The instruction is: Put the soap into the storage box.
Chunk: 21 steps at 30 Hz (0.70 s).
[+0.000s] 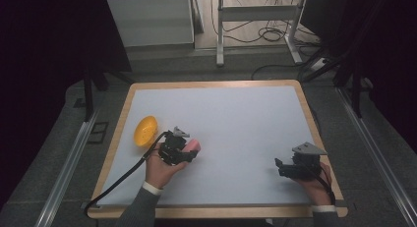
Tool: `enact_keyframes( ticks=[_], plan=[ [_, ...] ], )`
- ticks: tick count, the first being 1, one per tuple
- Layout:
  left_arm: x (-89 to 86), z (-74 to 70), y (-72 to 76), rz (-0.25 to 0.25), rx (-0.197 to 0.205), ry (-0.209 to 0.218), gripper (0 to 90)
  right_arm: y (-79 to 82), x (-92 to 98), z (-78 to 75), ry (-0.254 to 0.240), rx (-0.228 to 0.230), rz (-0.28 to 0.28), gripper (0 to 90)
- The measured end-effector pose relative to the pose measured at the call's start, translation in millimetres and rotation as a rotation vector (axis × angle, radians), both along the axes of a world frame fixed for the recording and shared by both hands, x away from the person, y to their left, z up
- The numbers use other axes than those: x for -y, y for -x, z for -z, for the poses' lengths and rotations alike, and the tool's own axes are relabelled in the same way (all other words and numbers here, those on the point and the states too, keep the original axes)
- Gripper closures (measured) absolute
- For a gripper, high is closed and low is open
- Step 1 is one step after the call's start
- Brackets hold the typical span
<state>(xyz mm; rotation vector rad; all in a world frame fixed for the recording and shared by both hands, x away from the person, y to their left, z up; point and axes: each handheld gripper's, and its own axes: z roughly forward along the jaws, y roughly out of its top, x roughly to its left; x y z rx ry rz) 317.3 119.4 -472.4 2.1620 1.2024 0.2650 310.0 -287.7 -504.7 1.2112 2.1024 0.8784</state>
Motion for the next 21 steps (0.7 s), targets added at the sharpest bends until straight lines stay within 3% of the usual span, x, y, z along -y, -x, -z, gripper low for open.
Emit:
enact_keyframes(
  ticks=[21],
  plan=[
    [-24.0,-8.8,-2.2,-0.042,0.028,0.007,59.9,-0.3,0.8,0.6,0.002,-0.001,0.002,8.3]
  ],
)
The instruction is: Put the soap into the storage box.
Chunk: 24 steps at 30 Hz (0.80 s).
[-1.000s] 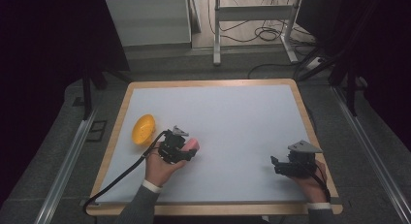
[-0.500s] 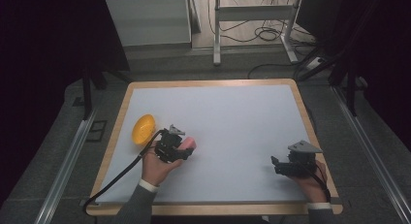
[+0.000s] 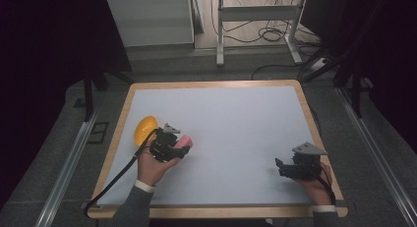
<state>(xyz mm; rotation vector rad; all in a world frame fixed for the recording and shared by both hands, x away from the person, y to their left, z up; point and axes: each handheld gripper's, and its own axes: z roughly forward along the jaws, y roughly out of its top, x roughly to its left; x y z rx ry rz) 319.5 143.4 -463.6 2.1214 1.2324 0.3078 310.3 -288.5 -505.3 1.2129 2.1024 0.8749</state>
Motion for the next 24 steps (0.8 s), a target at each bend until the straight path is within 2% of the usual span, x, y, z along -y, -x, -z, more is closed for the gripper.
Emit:
enact_keyframes(
  ticks=[14,24],
  plan=[
    [-14.4,-10.9,-3.1,-0.036,0.021,0.002,60.0,-0.2,0.9,0.4,-0.001,0.001,0.002,8.3],
    [-23.6,-12.9,-5.7,-0.060,0.023,0.008,60.0,-0.5,1.0,1.0,0.003,-0.001,0.003,8.2]
  ],
)
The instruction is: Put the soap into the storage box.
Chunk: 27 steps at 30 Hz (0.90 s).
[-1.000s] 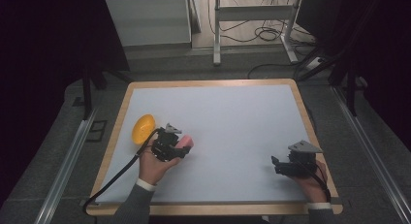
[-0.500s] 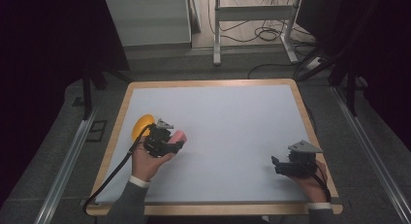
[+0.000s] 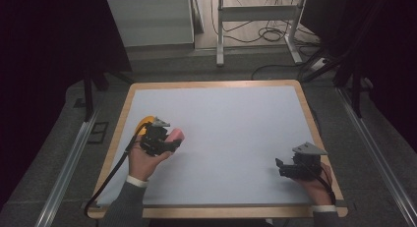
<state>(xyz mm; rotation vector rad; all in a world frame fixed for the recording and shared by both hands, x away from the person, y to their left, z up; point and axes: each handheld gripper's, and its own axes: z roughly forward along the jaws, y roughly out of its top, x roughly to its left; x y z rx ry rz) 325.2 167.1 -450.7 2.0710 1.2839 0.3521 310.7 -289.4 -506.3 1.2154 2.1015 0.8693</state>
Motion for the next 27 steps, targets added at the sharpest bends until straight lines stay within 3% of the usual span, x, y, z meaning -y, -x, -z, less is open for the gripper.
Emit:
enact_keyframes(
  ticks=[27],
  plan=[
    [-25.2,-3.4,-10.7,-0.064,0.008,0.001,60.0,-0.7,0.8,1.2,0.003,-0.004,0.006,8.3]
  ],
)
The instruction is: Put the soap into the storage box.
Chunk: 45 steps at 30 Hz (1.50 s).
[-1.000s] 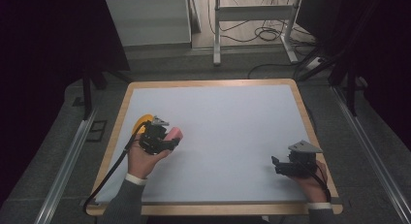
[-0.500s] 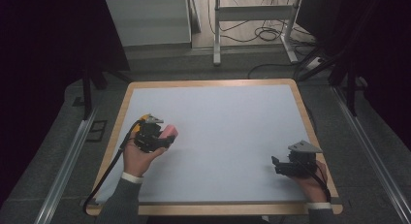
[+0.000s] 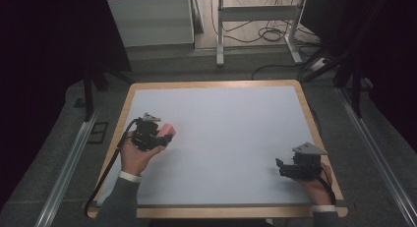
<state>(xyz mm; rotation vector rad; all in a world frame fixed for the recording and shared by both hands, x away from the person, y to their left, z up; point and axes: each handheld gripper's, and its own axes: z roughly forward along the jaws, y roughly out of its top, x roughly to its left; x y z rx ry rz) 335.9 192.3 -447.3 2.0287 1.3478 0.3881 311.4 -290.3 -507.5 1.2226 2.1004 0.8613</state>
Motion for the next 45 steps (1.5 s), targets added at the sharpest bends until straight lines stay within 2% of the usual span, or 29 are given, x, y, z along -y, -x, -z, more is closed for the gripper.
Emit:
enact_keyframes(
  ticks=[3,8,22,30,45],
  plan=[
    [-5.1,-2.0,-2.1,-0.012,0.001,0.003,60.0,-0.2,0.0,0.5,0.000,-0.001,0.001,8.3],
    [-13.5,-4.4,-6.6,-0.035,0.007,-0.015,60.0,-0.3,0.3,0.5,0.000,-0.001,0.001,8.3],
    [-28.2,-6.2,-13.6,-0.083,0.006,-0.004,60.0,-0.3,1.8,0.0,-0.003,0.000,0.003,8.2],
    [-34.5,-8.7,-16.5,-0.096,0.007,0.003,60.0,-0.5,1.2,0.4,0.001,0.000,0.003,8.3],
    [-44.1,-13.1,-21.3,-0.120,0.011,-0.013,60.0,0.6,1.5,-1.8,-0.003,0.007,0.006,8.3]
  ],
)
